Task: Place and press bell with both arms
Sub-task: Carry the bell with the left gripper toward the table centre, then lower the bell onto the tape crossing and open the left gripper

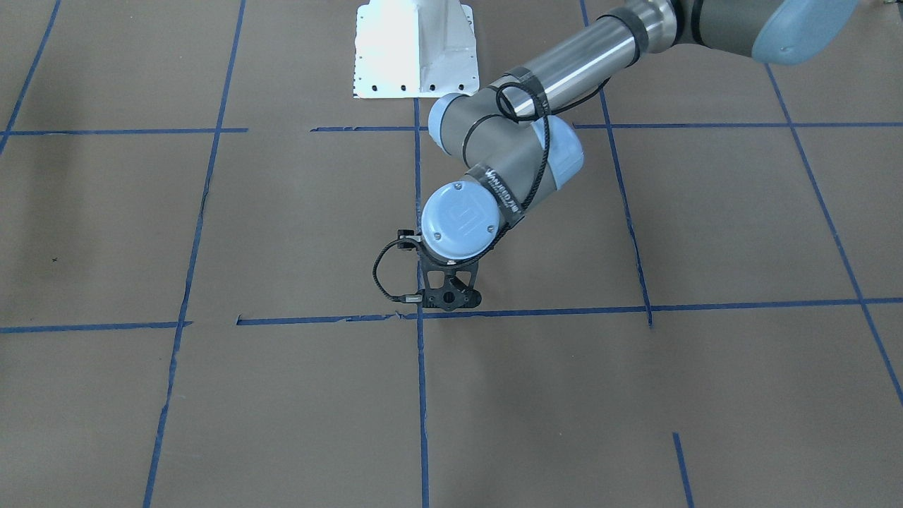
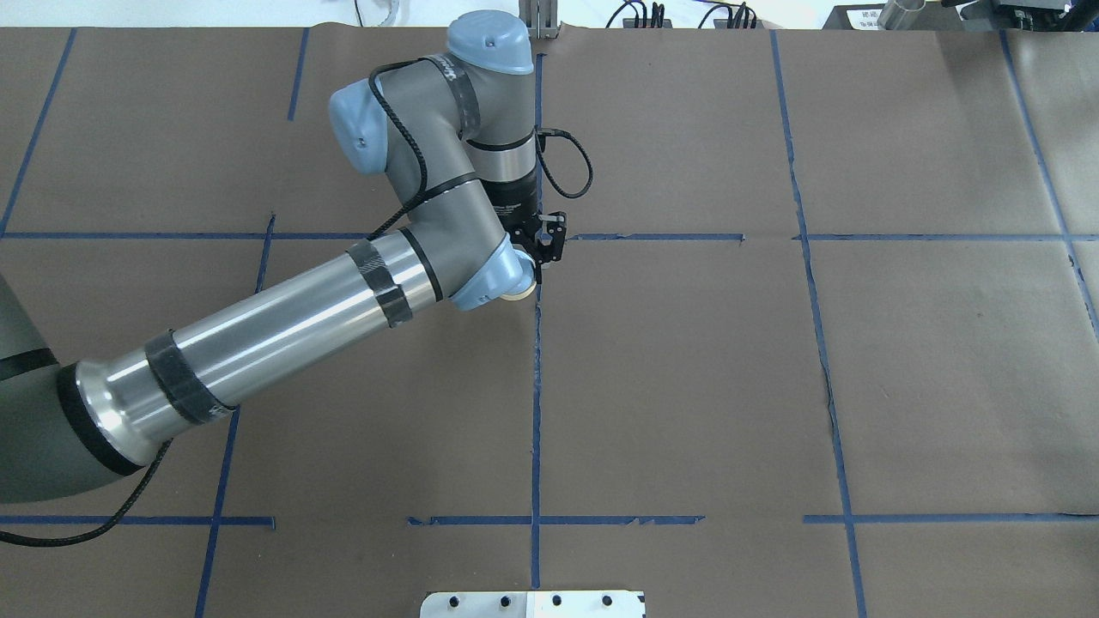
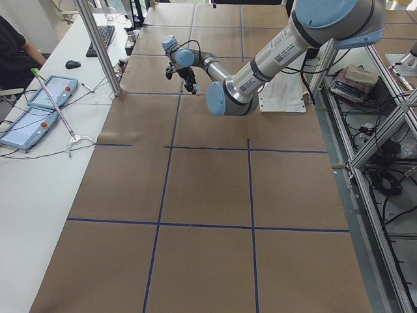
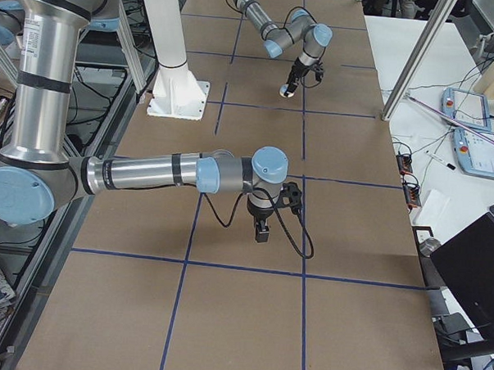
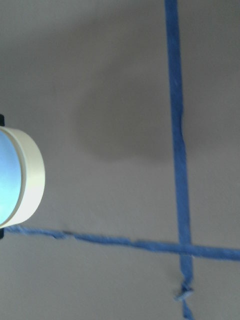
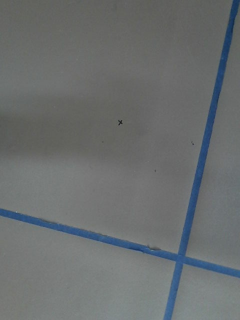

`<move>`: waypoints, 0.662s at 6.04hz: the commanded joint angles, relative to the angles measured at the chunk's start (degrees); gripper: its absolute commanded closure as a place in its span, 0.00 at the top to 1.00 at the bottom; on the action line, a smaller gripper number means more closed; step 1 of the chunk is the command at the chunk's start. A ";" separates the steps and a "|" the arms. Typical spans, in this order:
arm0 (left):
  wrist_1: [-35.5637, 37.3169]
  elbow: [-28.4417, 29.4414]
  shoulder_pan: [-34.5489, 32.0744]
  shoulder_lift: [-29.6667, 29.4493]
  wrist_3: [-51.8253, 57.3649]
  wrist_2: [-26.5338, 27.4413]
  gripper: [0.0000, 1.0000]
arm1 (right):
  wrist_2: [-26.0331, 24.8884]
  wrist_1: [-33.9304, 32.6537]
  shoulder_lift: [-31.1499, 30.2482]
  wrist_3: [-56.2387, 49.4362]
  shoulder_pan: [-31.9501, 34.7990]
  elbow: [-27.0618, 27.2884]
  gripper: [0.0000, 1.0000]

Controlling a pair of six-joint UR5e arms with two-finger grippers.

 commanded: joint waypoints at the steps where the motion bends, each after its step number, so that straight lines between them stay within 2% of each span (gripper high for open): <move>1: -3.36 5.63 2.90 -2.64 -3.92 3.09 0.06 | 0.15 0.00 0.00 0.02 -0.05 0.07 1.00; 2: -5.12 6.69 3.09 -2.64 -4.91 3.11 0.08 | 0.06 0.00 0.00 0.02 -0.05 0.07 1.00; 4: -5.75 6.96 3.53 -2.64 -5.09 3.11 0.19 | 0.15 0.00 0.00 0.11 -0.05 0.24 1.00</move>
